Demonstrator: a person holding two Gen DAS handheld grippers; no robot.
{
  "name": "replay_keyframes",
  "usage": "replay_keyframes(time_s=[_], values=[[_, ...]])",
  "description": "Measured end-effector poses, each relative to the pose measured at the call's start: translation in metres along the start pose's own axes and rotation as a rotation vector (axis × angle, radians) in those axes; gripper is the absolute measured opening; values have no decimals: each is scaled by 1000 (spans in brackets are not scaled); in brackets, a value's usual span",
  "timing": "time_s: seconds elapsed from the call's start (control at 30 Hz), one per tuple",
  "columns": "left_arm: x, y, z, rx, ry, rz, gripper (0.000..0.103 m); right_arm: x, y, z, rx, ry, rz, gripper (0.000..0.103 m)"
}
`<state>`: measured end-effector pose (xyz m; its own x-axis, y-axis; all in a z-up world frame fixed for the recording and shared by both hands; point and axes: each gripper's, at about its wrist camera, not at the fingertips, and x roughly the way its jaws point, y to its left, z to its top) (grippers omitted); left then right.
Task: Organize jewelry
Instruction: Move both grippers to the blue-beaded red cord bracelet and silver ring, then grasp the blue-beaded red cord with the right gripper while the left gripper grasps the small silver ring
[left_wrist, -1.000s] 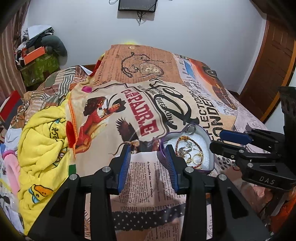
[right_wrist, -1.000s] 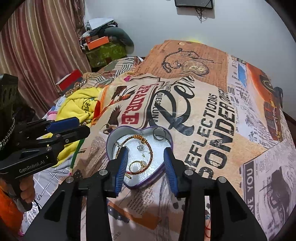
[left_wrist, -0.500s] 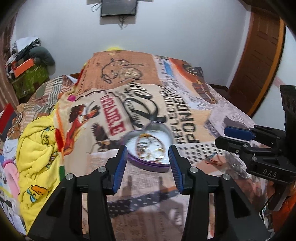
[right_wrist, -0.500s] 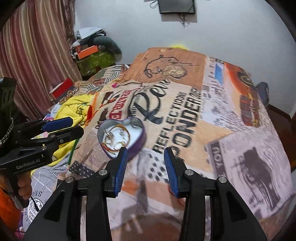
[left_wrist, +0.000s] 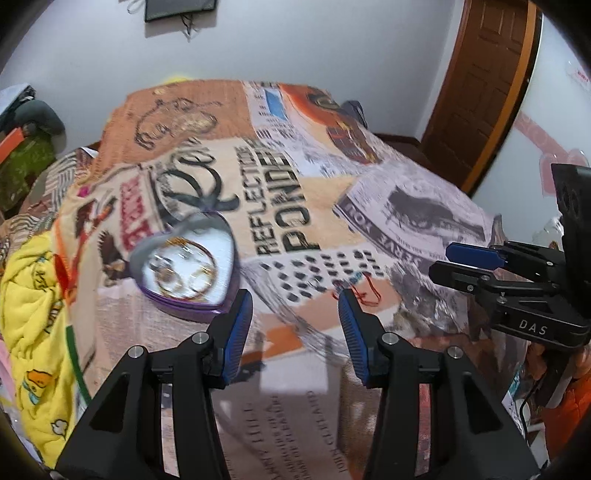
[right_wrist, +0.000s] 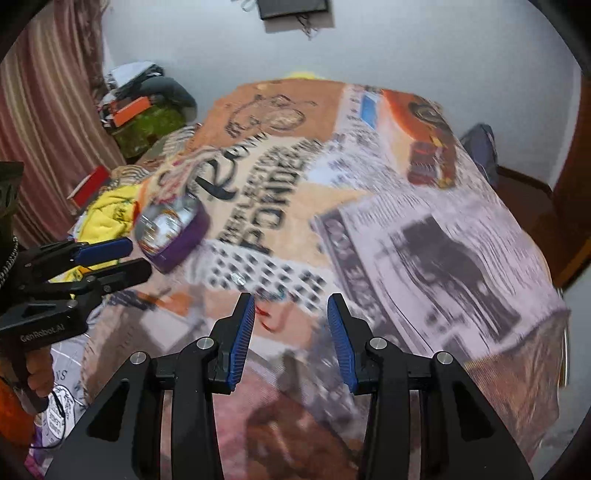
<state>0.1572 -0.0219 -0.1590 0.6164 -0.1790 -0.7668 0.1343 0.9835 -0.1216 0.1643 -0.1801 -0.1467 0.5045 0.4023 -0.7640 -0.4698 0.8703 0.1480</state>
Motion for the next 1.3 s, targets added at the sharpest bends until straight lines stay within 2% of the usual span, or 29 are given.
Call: replay_keyframes(time_s=[0.27, 0.47, 0.67, 0.97, 1.1, 1.13, 1.3], values=[[42, -13, -11, 28, 90, -26, 47, 21, -18, -18, 46, 76, 29, 37], [62, -8, -8, 8, 109, -29, 33, 41, -6, -15, 27, 105, 96, 37], [63, 4, -10, -32, 104, -50, 31, 67, 13, -3, -40, 141, 129, 37], [64, 7, -13, -24, 99, -63, 31, 80, 24, 3, -132, 95, 121, 40], [65, 5, -11, -11, 103, -61, 31, 78, 23, 2, -142, 75, 89, 21], [67, 5, -10, -5, 104, -59, 31, 78, 20, 2, -136, 75, 85, 7], [74, 2, -4, 0, 111, -77, 31, 73, 12, 2, -96, 76, 96, 7]])
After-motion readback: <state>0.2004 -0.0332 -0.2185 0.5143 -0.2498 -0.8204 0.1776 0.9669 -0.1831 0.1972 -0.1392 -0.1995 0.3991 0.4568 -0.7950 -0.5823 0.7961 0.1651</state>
